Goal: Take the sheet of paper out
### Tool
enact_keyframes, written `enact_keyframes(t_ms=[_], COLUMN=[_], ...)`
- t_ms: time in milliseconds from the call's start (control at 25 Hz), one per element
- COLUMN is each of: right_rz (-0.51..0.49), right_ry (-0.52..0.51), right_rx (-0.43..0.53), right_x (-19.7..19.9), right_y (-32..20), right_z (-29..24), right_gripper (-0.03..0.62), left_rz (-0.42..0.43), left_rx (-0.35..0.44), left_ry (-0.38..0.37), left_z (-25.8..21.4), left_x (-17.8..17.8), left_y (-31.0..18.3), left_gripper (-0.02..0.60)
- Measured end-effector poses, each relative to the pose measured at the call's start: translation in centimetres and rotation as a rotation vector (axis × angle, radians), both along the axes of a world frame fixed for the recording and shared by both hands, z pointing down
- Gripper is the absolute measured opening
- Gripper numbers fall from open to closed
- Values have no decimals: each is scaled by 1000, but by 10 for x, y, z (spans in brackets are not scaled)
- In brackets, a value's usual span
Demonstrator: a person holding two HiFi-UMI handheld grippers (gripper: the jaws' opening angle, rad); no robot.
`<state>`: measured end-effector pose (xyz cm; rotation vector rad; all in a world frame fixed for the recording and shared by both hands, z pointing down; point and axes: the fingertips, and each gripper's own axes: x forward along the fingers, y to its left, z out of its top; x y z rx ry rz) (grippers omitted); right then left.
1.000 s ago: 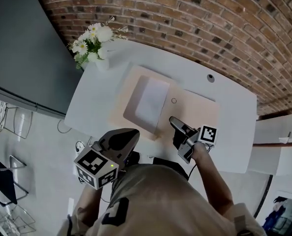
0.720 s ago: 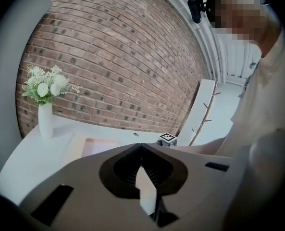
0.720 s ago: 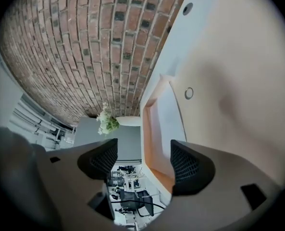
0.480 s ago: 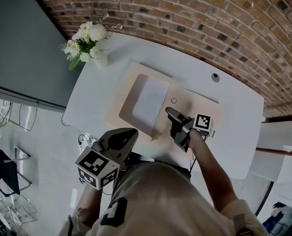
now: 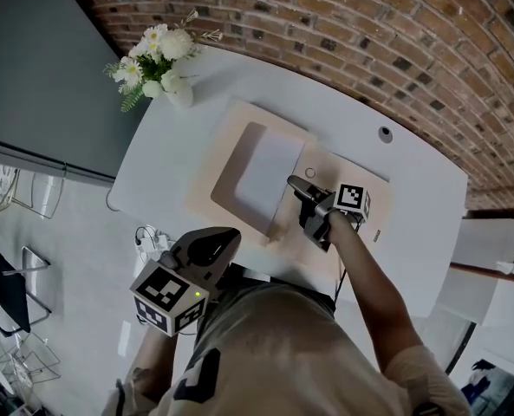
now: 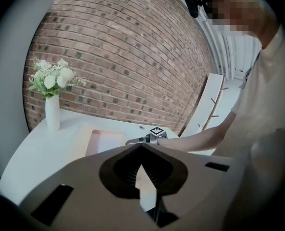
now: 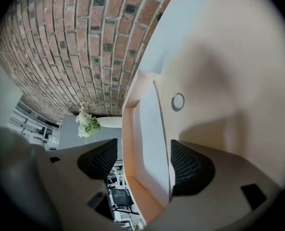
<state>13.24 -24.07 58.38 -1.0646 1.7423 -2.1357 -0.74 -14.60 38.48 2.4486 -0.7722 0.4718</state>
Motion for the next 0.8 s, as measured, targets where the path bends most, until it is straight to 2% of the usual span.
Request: enact_keyframes(t_ms=[480, 800], right_rz=[-61, -85], right_ry=[85, 81], right_rx=[2, 1], right_x=[-6, -13], right_y=[-20, -32], right_z=[11, 11], right_gripper=[337, 337], left_rz=[-26, -46], left_rx=[-15, -11], left_ry=[13, 10], left_z=[6, 7], left_x=[-16, -25], left_y=[3, 3], left_gripper=[14, 14])
